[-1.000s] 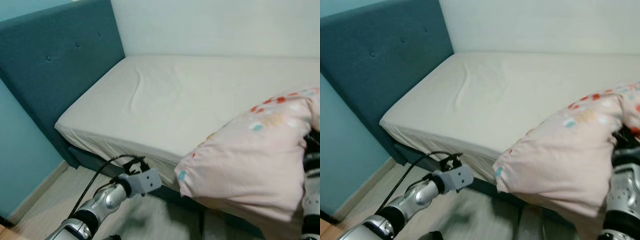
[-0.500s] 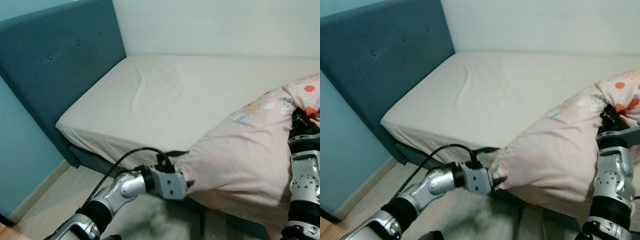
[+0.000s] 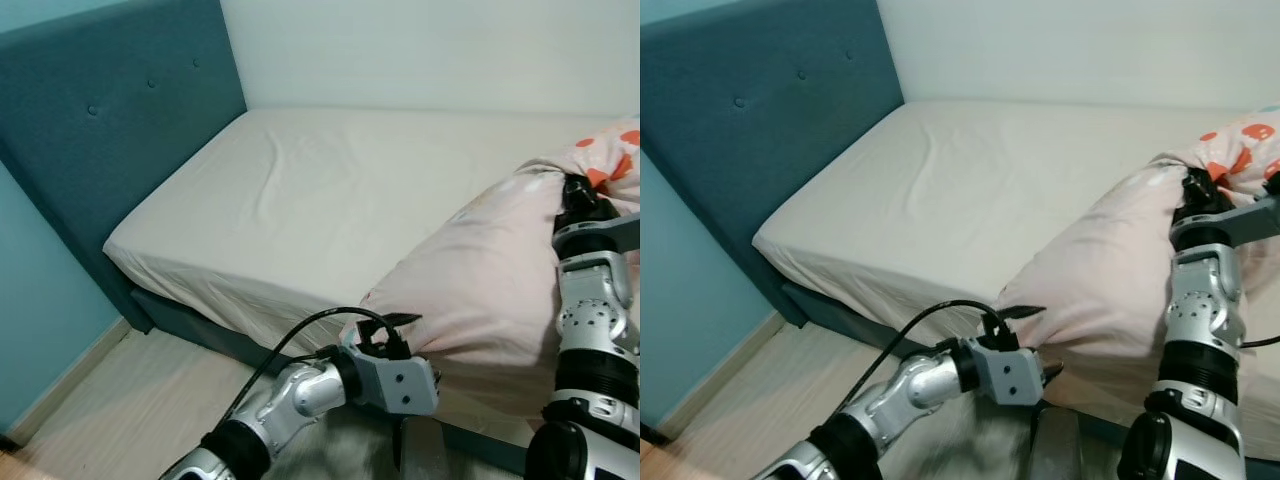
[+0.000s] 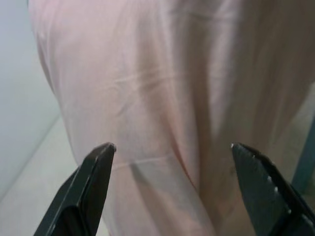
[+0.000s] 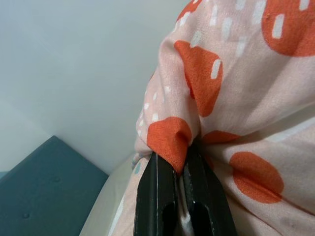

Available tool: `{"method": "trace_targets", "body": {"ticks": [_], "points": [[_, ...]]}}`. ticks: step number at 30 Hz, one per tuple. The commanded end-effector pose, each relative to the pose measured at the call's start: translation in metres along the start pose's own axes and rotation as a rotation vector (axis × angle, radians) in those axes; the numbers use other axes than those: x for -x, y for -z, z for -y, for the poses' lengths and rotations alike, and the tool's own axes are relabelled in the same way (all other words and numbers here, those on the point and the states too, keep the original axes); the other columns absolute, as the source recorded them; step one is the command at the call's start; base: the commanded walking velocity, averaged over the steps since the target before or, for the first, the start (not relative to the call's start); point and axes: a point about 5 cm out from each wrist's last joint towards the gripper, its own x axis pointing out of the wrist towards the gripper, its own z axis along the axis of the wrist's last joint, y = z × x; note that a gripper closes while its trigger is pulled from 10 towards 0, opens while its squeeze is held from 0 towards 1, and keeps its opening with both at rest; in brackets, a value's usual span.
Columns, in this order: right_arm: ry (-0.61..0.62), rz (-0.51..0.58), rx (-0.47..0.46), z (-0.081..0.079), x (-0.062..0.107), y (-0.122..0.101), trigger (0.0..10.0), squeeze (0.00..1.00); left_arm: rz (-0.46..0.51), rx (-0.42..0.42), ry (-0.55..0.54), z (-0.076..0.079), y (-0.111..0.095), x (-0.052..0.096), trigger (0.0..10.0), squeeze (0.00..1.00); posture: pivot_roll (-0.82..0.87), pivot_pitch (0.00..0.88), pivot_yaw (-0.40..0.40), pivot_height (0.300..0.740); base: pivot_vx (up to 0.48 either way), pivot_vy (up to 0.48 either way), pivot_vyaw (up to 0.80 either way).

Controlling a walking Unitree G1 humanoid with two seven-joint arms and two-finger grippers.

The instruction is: Clean up the room

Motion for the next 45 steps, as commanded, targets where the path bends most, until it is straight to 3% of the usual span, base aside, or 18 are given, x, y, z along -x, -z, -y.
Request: {"method": "trace_targets", "body": {"ticks": [1,7,12,13,17,18,19,20,21,26,31,39,40,41,42,43,44,45], "points": [[-0.041,-0.050,-0.021,-0.014,-0.002,0.013,0.0,0.00,-0.057,0.000,0.003,0.008,0.004,-0.003,10.0,0.00,-0.07,0.066,0.080,0.422,0.000,0.000,0.00],[-0.046,-0.055,-0.026,-0.016,-0.001,0.014,0.0,0.00,-0.099,0.035,-0.020,0.022,0.001,-0.014,10.0,0.00,-0.08,0.069,0.086,0.422,0.000,0.000,0.00],[-0.048,-0.054,-0.027,-0.018,-0.001,0.015,0.0,0.00,-0.198,0.250,-0.020,0.039,-0.001,-0.032,10.0,0.00,-0.10,0.071,0.088,0.422,0.000,0.000,0.00],[-0.048,-0.054,-0.027,-0.018,-0.001,0.015,0.0,0.00,-0.198,0.250,-0.020,0.039,-0.001,-0.032,10.0,0.00,-0.10,0.071,0.088,0.422,0.000,0.000,0.00],[-0.056,-0.055,-0.026,-0.021,0.000,0.015,0.0,0.00,-0.290,0.466,-0.111,0.033,-0.001,-0.045,10.0,0.00,-0.11,0.075,0.087,0.422,0.000,0.000,0.00],[-0.063,-0.064,-0.019,-0.023,0.002,0.017,0.0,0.00,-0.337,0.572,-0.187,0.025,0.001,-0.049,9.0,0.00,-0.12,0.077,0.087,0.422,0.000,0.000,0.00],[-0.063,-0.064,-0.019,-0.023,0.002,0.017,0.0,0.00,-0.337,0.572,-0.187,0.025,0.001,-0.049,9.0,0.00,-0.12,0.077,0.087,0.422,0.000,0.000,0.00],[-0.065,-0.068,-0.016,-0.023,0.003,0.018,0.0,0.00,-0.350,0.596,-0.229,0.020,0.002,-0.050,1.9,0.00,-0.13,0.082,0.087,0.422,0.000,0.000,0.00],[-0.066,-0.071,-0.016,-0.024,0.004,0.019,0.0,0.00,-0.357,0.647,-0.276,0.014,0.004,-0.051,0.0,0.00,-0.13,0.083,0.087,0.422,0.000,0.000,0.00],[-0.067,-0.079,-0.017,-0.024,0.007,0.021,0.0,0.00,-0.336,0.732,-0.328,0.008,0.002,-0.053,0.0,0.00,-0.13,0.084,0.086,0.422,0.000,0.000,0.00],[-0.066,-0.097,-0.003,-0.022,0.010,0.025,0.0,0.00,-0.223,0.806,-0.245,0.019,-0.015,-0.061,0.0,0.00,-0.14,0.084,0.089,0.422,0.000,0.000,0.00],[-0.035,-0.150,0.075,-0.013,0.023,0.032,0.0,0.00,-0.164,0.739,-0.232,0.009,-0.012,-0.055,0.0,0.00,-0.12,0.083,0.083,0.422,0.000,0.000,0.00],[-0.011,-0.175,0.126,-0.007,0.027,0.034,0.0,0.00,-0.160,0.733,-0.232,0.007,-0.008,-0.051,2.9,0.00,-0.12,0.083,0.083,0.422,0.000,0.000,0.00],[-0.011,-0.175,0.126,-0.007,0.027,0.034,0.0,0.00,-0.160,0.733,-0.232,0.007,-0.008,-0.051,2.9,0.00,-0.12,0.083,0.083,0.422,0.000,0.000,0.00],[0.028,-0.203,0.180,0.002,0.032,0.035,1.0,0.00,-0.160,0.726,-0.226,0.005,-0.003,-0.045,7.8,0.00,-0.12,0.082,0.083,0.422,0.000,0.000,0.00],[0.028,-0.203,0.180,0.002,0.032,0.035,1.0,0.00,-0.160,0.726,-0.226,0.005,-0.003,-0.045,7.8,0.00,-0.12,0.082,0.083,0.422,0.000,0.000,0.00],[0.089,-0.242,0.260,0.016,0.039,0.037,10.0,0.00,-0.167,0.718,-0.232,0.001,0.006,-0.037,10.0,0.00,-0.11,0.081,0.082,0.422,0.000,0.000,0.00],[0.161,-0.278,0.343,0.033,0.049,0.036,10.0,1.00,-0.179,0.712,-0.242,-0.004,0.015,-0.026,10.0,0.00,-0.11,0.079,0.082,0.422,0.000,0.000,0.00]]}}
